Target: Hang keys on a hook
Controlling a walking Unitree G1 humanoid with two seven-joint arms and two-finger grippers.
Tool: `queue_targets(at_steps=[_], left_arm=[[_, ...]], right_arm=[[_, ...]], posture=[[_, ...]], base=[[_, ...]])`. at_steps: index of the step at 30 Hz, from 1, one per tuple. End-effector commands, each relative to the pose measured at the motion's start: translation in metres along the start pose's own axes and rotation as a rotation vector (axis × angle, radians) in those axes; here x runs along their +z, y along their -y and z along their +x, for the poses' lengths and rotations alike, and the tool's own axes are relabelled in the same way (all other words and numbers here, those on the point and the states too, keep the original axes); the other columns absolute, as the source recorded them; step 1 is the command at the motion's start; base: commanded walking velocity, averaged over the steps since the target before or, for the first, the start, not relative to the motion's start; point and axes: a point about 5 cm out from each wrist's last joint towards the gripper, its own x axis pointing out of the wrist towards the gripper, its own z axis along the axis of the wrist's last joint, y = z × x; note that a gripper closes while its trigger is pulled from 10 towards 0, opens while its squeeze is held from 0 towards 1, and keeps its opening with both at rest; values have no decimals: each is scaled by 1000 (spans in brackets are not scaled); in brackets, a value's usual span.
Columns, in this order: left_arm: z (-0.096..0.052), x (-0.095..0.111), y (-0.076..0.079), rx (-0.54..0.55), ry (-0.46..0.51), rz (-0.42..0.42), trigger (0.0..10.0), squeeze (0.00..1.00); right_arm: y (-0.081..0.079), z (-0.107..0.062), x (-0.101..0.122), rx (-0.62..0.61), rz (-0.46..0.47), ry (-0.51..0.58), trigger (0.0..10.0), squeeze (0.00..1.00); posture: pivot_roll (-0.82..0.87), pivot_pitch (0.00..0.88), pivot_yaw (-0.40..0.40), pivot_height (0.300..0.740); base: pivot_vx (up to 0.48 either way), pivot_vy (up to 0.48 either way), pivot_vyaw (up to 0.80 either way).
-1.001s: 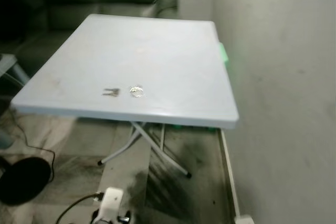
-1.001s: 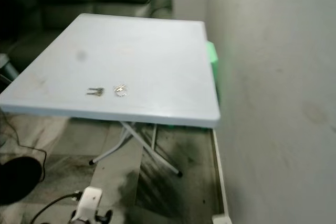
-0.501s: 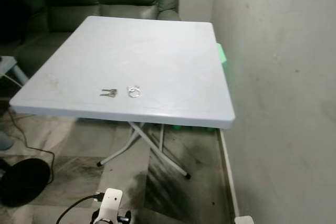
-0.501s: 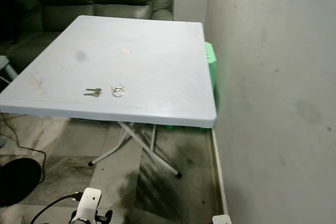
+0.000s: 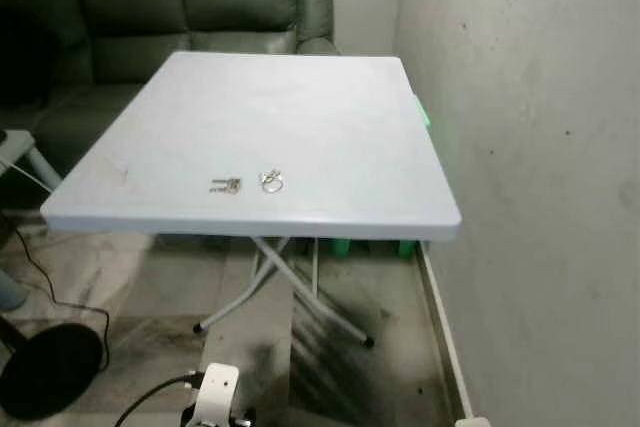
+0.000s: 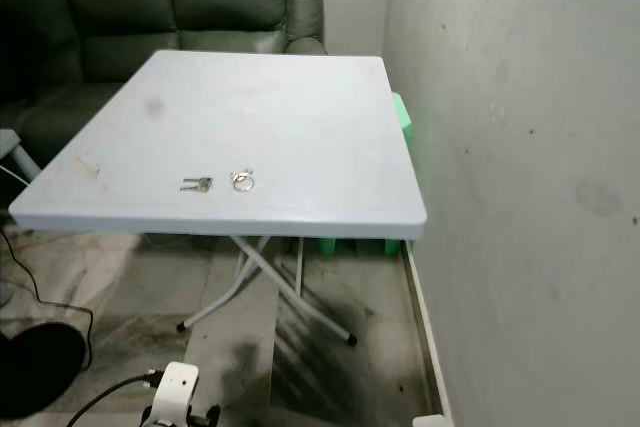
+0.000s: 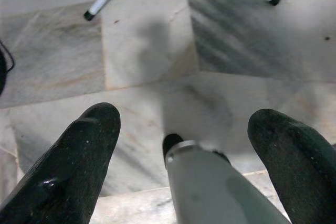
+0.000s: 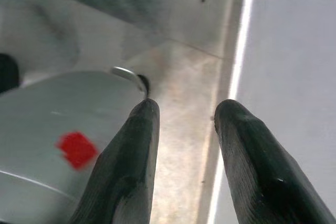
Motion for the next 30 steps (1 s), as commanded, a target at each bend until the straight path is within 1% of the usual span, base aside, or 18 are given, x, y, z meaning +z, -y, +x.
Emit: queue_targets(at_steps=[1,30], left_arm=[[-1,1,-10,26,3,10,10000,0],[-2,-3,-11,26,-4,19,10000,0]], right_arm=[[-7,1,5,18,-2,11,10000,0],[-6,0,-3,24,-13,-8,10000,0]], posture=[[-22,0,-20,740],[-17,0,-26,740]], base=[[0,472,0],[0,473,0]])
